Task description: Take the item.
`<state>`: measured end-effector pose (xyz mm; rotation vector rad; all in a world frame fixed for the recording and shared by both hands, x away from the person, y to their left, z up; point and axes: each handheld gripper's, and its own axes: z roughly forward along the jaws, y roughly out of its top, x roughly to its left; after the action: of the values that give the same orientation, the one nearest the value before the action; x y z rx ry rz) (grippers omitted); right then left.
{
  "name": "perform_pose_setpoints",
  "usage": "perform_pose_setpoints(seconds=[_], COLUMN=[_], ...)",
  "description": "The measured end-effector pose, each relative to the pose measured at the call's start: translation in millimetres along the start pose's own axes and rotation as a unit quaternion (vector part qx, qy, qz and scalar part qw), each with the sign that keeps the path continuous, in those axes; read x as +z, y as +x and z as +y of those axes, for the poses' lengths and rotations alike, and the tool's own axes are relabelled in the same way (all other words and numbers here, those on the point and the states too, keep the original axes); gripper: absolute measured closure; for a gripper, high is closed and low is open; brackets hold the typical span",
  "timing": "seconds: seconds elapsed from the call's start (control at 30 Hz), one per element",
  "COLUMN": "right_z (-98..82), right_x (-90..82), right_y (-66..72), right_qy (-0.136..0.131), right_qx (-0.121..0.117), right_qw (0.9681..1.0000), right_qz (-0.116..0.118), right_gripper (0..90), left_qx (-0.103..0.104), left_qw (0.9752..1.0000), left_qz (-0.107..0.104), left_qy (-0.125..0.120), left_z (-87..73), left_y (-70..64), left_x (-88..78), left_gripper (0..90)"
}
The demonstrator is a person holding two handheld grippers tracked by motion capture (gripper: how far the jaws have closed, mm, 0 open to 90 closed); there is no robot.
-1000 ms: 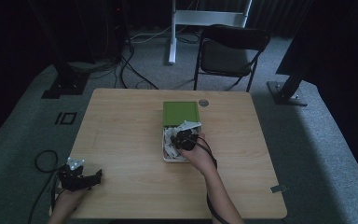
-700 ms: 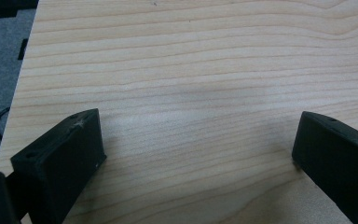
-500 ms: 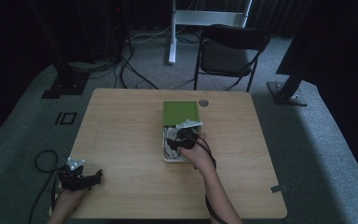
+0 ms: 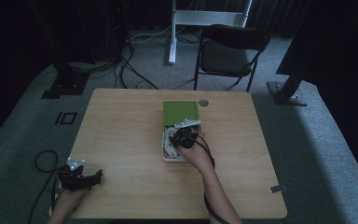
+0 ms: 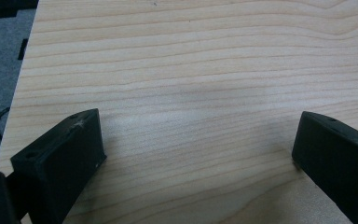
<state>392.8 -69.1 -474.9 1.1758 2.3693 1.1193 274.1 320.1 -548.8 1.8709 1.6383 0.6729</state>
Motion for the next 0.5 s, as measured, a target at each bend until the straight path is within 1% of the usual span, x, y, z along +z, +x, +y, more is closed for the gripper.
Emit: perform_pose_setpoints(seconds=[0.03,0.07,0.17,0.2,0.23,0.27,0.33,0.5], right_z=[-0.3,-0.3,0.0,0.7,1.6,2.5,5.0,8.1], right_x=[-1.9,-3.4,-7.2,-9.5,-11.7,-13.6,-18.8,-27.6], right_y=[-1.6,-2.4,-3.8,-3.4,-3.2,-3.0,-2.1,-1.7], right_qy=[-0.003,-0.007,-0.015,-0.017,-0.025,-0.026,-0.034,-0.04], right_qx=[-0.006,-0.001,0.0,-0.002,0.0,-0.001,0.0,-0.002], right_qw=[1.0,1.0,0.9999,0.9998,0.9997,0.9996,0.9993,0.999], right_qz=[-0.001,0.0,0.0,0.007,0.006,0.007,0.015,0.021], right_gripper=[81.7,82.3,83.6,83.7,83.7,83.7,83.7,83.8], left_qx=[0.0,0.001,0.0,0.001,0.0,0.0,0.0,0.0], left_qw=[1.0,1.0,1.0,1.0,1.0,1.0,1.0,1.0], left_qz=[0.0,0.0,0.0,0.0,0.0,0.0,0.0,0.0], left_qy=[0.0,0.001,0.0,0.001,0.0,0.0,0.0,0.0], left_z=[0.0,0.0,0.0,0.0,0.0,0.0,0.0,0.0], left_y=[0.0,0.1,0.0,0.1,0.0,0.0,0.0,0.0], left_x=[0.0,-0.1,0.0,-0.1,0.0,0.0,0.0,0.0], left_gripper=[2.8,2.8,2.8,2.8,2.8,2.8,2.8,2.8])
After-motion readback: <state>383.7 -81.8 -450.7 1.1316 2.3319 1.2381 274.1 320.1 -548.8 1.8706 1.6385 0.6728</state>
